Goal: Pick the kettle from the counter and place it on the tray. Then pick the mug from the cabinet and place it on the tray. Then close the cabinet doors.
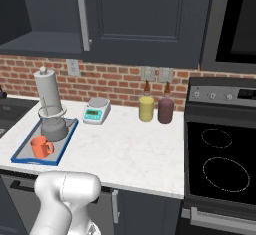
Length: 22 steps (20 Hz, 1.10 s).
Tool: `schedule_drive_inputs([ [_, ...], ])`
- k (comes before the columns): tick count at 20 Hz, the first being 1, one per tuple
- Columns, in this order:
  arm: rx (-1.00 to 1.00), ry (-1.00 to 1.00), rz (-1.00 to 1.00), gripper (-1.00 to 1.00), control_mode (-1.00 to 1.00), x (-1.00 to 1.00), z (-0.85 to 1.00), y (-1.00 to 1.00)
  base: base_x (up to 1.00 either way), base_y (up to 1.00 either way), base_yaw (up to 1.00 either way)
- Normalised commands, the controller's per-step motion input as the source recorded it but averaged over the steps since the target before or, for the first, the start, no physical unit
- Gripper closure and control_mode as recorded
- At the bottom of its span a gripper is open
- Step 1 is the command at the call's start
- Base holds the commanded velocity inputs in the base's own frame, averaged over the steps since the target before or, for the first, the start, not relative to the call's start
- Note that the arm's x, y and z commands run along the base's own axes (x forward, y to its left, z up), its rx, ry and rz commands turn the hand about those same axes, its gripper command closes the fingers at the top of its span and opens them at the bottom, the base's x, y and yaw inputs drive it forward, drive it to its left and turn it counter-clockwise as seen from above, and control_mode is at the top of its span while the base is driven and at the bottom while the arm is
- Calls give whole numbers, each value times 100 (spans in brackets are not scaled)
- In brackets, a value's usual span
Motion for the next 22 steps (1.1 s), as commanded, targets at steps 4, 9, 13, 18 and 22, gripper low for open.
schedule_drive_inputs([
  [4,0,-4,0,-100,-100,-34,8,33,0,0,0],
  [9,0,0,0,-100,-100,-24,3,29,0,0,0],
  [13,-4,-4,0,-100,-100,3,0,50,0,0,0],
  [18,-5,-11,0,-100,-100,19,0,55,0,0,0],
  [22,-8,-13,0,-100,-100,27,0,54,0,0,0],
])
